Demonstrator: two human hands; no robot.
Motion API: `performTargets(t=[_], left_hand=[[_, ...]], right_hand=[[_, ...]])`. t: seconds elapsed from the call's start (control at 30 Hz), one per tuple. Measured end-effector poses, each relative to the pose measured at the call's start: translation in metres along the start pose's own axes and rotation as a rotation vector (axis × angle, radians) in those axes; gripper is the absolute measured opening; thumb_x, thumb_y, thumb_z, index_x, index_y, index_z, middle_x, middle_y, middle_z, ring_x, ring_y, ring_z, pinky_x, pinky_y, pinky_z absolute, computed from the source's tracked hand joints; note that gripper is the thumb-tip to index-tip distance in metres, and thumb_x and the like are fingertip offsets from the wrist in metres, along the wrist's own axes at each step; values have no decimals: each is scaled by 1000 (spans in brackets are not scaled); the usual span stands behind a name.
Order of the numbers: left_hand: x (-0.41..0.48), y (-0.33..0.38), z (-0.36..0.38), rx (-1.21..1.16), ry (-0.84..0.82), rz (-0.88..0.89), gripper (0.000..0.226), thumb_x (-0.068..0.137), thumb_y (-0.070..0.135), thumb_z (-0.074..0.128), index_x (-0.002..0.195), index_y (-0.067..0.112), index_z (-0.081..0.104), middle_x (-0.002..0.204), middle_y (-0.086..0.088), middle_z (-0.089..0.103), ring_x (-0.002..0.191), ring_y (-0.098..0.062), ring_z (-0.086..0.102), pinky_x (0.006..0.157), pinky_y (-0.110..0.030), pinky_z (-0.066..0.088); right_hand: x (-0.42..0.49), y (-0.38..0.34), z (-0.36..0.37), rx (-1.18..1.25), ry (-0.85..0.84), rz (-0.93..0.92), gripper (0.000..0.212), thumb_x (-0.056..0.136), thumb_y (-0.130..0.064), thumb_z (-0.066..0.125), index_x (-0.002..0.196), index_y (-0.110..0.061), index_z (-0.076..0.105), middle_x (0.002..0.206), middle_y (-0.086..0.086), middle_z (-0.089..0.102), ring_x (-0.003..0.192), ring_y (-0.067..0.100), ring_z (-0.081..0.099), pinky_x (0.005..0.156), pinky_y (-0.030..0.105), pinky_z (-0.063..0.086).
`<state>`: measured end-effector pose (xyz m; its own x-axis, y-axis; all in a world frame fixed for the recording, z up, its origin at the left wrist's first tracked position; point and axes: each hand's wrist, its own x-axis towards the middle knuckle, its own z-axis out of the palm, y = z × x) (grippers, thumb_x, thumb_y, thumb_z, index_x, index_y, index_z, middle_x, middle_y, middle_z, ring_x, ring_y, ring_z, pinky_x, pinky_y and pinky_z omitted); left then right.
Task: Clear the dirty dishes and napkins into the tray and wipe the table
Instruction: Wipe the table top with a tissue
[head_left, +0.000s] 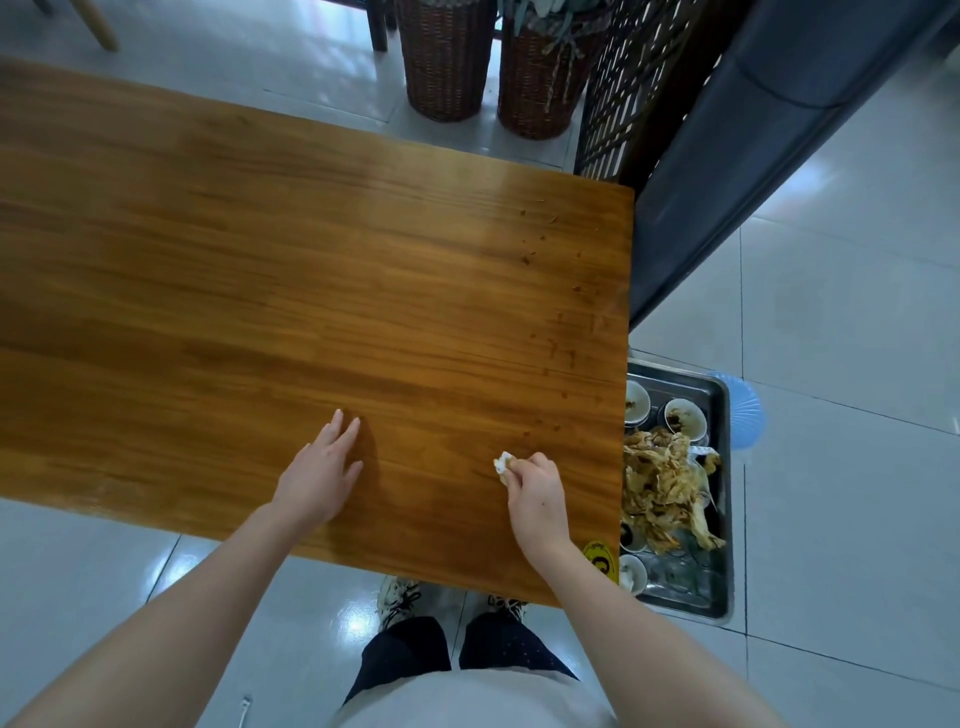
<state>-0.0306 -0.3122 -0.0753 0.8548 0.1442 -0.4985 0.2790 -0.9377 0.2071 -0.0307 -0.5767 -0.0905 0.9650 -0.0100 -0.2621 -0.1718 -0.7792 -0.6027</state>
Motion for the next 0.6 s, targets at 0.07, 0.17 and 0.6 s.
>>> performTargets(t=[0.07, 0.17, 0.6], left_hand=[[1, -1, -1, 0, -5, 6, 63, 101, 35, 44, 155, 28, 12, 162, 5, 2, 142, -25, 31, 103, -36, 43], [1, -4, -1, 2, -4, 3, 64, 101, 35, 44, 155, 28, 11, 162, 5, 1, 142, -25, 31, 103, -35, 43], [4, -14, -2, -16, 3, -5, 64, 100, 36, 44, 154, 27, 12, 162, 3, 0, 145, -23, 25, 109, -37, 37]], right_hand=[[2, -1, 2, -12, -2, 0, 25, 98, -15, 49, 86, -6, 69, 84, 0, 52, 84, 14, 47, 73, 29, 44], [7, -6, 5, -51, -2, -23, 24, 97, -15, 51, 83, -5, 68, 83, 0, 53, 83, 13, 47, 72, 26, 43], [25, -3, 6, -91, -47, -68, 9, 90, -11, 60, 84, -14, 66, 82, -6, 55, 77, 8, 50, 65, 20, 44]])
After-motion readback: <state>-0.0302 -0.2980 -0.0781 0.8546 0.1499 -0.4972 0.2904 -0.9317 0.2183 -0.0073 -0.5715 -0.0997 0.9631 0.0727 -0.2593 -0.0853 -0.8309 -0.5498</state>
